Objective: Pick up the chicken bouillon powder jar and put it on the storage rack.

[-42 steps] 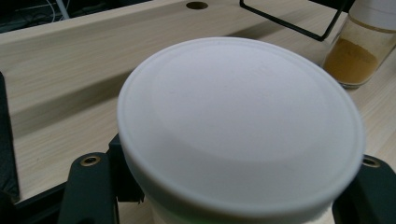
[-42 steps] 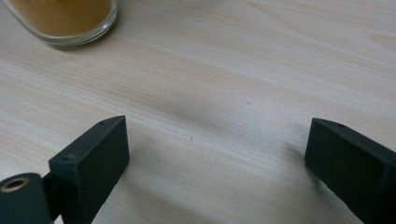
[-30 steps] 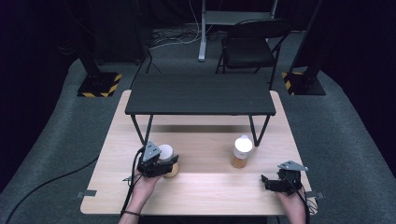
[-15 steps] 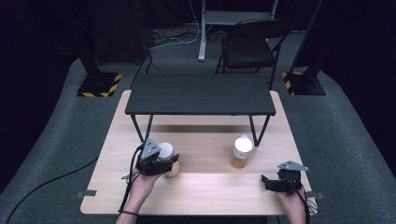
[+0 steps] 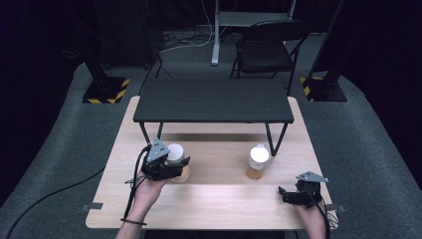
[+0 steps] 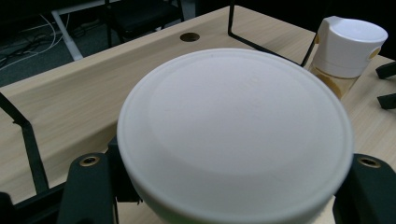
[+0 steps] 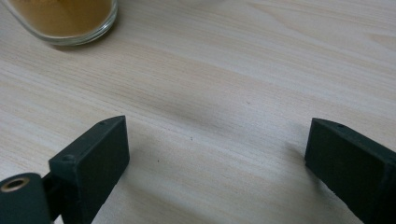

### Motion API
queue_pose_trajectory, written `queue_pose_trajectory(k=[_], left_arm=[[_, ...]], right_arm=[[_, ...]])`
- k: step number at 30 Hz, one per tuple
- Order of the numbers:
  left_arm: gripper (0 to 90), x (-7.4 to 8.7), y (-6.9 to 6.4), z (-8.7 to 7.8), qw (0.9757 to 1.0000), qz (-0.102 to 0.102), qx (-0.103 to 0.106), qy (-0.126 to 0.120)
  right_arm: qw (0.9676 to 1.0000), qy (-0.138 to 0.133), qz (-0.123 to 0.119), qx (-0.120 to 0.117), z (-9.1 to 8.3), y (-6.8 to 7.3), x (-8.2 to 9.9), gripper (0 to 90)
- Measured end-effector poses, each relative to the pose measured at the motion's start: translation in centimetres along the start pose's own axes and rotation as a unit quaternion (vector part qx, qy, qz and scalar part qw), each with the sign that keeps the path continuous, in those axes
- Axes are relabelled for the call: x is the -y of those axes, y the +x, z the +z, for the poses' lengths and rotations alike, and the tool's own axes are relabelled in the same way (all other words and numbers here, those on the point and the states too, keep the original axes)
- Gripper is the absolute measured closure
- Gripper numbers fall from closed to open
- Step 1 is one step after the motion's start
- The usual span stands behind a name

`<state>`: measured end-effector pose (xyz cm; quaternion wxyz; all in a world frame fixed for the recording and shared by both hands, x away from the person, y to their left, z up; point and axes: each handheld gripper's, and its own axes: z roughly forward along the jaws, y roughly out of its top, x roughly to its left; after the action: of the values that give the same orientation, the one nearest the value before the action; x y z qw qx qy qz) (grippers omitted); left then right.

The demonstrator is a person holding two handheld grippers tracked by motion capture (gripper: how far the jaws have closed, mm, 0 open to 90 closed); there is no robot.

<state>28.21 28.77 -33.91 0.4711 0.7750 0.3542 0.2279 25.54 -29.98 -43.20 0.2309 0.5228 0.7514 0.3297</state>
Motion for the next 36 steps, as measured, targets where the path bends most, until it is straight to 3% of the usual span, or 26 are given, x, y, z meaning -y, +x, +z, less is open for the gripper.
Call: queue_pose_trajectory(k=[8, 15, 36], left_arm=[[33.2, -1.6, 0.2, -0.6, 0.9999, 0.0, 0.008, -0.01], [33.2, -3.2, 0.1, -1.0, 0.9998, 0.014, 0.005, -0.013], [33.2, -8.0, 1.1, -1.9, 0.9996, 0.018, 0.008, -0.021]], right_arm=[[1.0, 0.0, 0.0, 0.0, 0.0, 0.0, 0.0, 5.5], [1.0, 0.0, 0.0, 0.0, 0.0, 0.0, 0.0, 5.5], [1.0, 0.0, -0.001, -0.001, 0.0, 0.0, 0.0, 5.5]])
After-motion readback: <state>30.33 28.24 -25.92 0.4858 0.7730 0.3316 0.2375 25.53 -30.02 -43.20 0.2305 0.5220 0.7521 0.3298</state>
